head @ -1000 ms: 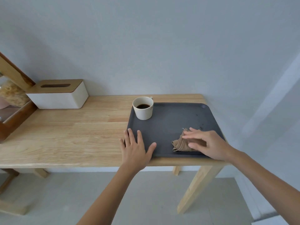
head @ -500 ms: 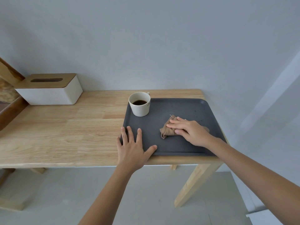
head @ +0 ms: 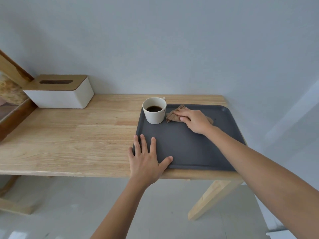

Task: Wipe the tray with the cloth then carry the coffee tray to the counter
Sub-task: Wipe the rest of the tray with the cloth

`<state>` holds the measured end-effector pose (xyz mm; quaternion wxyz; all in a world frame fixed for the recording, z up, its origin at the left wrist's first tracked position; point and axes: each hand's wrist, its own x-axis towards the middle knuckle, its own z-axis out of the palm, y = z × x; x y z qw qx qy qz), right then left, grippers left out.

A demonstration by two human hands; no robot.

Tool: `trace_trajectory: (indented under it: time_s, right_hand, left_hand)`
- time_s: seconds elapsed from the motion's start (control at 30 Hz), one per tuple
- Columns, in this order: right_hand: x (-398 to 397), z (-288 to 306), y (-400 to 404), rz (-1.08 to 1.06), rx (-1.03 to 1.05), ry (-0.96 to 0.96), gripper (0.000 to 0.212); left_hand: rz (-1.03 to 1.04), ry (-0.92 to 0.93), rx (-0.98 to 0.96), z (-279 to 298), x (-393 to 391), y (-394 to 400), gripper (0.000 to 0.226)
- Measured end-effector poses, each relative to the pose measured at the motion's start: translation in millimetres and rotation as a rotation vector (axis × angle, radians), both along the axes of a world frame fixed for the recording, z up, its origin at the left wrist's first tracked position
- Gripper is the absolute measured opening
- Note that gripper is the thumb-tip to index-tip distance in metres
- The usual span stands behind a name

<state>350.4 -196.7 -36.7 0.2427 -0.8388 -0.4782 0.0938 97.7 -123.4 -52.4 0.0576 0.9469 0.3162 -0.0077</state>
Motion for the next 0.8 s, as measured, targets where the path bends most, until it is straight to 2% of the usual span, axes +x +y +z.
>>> trace_trajectory:
  time_s: [0.23,0.4,0.5,0.8]
  right_hand:
    - [-66,-3,-72,0.111,0.040,0.038,0.041]
    - [-85,-1,-142,0.075,0.039,0.066,0.043]
    - [-73,3,-149,0.056,0.041,0.111,0.043]
    - [24,-6,-83,-0.102,0.037,0.027,0.043]
  left_hand:
    - [0.017,0.010,0.012,-1,0,2,0.099]
    - [0.010,0.001,0.018,-3,1,1,0.100]
    - [-0.004,0.001,0.012,-4,1,3,0.097]
    - [-0.010,0.006,-0.009,0,-1,5,0.101]
